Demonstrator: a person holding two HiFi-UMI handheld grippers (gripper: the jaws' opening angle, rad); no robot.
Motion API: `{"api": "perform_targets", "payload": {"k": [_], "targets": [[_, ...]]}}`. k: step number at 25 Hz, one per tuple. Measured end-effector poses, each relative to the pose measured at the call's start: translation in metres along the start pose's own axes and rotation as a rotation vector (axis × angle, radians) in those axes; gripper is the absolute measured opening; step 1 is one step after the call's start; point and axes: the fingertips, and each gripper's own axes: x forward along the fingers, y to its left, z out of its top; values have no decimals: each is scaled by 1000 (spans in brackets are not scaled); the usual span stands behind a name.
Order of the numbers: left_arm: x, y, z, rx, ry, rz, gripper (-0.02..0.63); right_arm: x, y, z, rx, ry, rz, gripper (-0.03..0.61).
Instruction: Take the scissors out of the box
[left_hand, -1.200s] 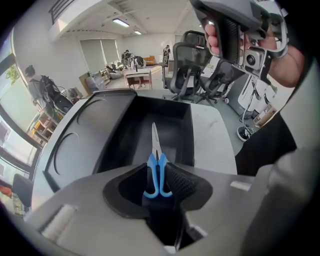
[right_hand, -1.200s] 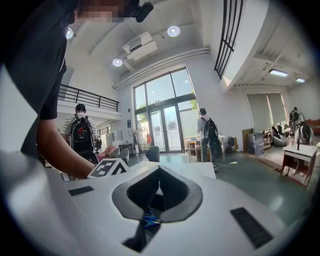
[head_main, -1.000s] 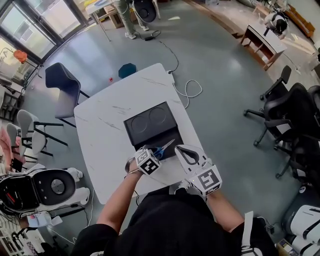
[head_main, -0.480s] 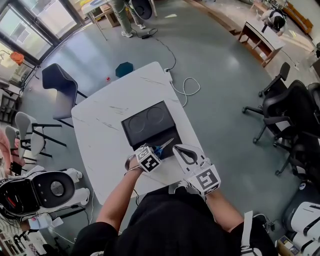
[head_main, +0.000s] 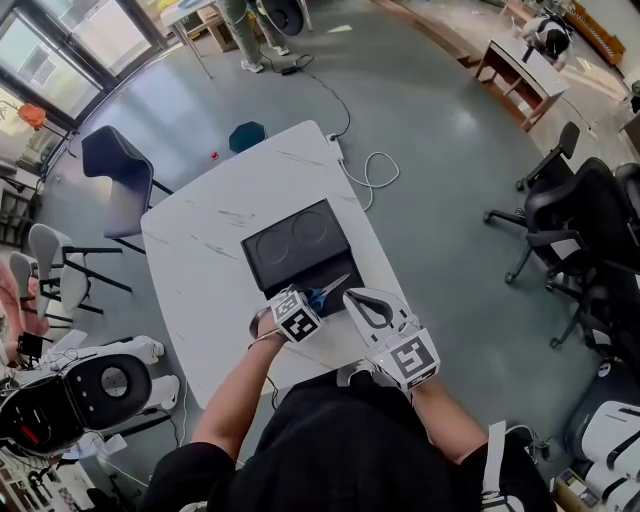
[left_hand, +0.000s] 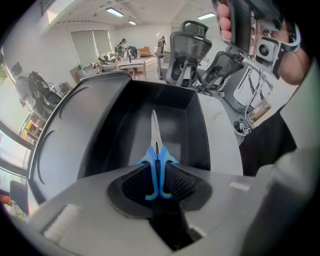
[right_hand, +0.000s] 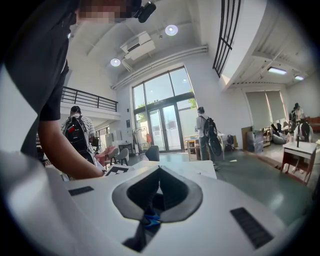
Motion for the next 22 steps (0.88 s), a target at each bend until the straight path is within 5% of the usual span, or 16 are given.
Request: {"api": "perform_targets", "payload": {"k": [11, 22], "targets": [[-45, -6, 14, 16, -121, 94, 94, -3, 6, 0, -13, 9, 0, 8], [-122, -1, 27, -114, -438, 289, 94, -6, 0, 5, -37, -13, -37, 8]]}}
